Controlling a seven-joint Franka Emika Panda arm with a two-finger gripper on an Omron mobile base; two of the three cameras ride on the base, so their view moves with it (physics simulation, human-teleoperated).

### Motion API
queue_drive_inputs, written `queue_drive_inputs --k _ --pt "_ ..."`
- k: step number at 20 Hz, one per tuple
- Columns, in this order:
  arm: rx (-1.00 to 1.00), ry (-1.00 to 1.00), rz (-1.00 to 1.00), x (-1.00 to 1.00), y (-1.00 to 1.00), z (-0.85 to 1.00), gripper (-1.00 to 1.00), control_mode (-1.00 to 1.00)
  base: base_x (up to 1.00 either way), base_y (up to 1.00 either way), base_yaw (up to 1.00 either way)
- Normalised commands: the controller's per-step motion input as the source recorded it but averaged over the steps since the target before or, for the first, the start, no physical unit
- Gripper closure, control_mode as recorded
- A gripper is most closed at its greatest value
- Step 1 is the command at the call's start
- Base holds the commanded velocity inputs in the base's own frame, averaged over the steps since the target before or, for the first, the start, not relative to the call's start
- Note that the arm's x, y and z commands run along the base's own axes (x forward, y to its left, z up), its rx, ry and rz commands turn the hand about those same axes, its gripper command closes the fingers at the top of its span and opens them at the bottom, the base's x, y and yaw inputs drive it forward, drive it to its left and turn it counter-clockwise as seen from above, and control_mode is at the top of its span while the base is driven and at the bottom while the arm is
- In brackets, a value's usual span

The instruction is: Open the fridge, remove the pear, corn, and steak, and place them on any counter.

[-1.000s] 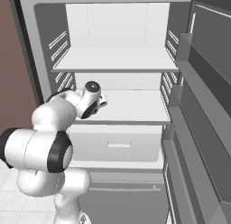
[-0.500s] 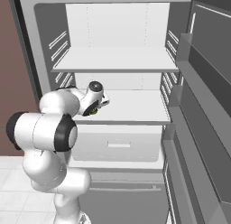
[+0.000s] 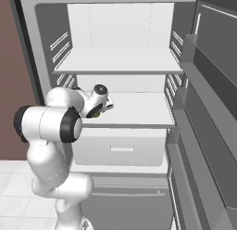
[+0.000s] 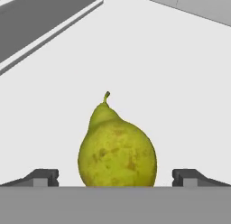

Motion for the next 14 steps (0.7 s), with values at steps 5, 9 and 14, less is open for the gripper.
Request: queue_drive_inputs --k 5,9,14 --pt "0.0 0.0 0.0 0.35 0.03 -0.12 -1.0 -1.0 0.0 0.0 0.0" --pt "0.0 0.02 0.0 0.21 0.0 -0.18 -1.0 -1.0 0.0 0.0 0.0" --pt "-0.04 0.01 0.0 0.0 0.07 -0.34 1.0 -1.0 0.0 0.0 0.0"
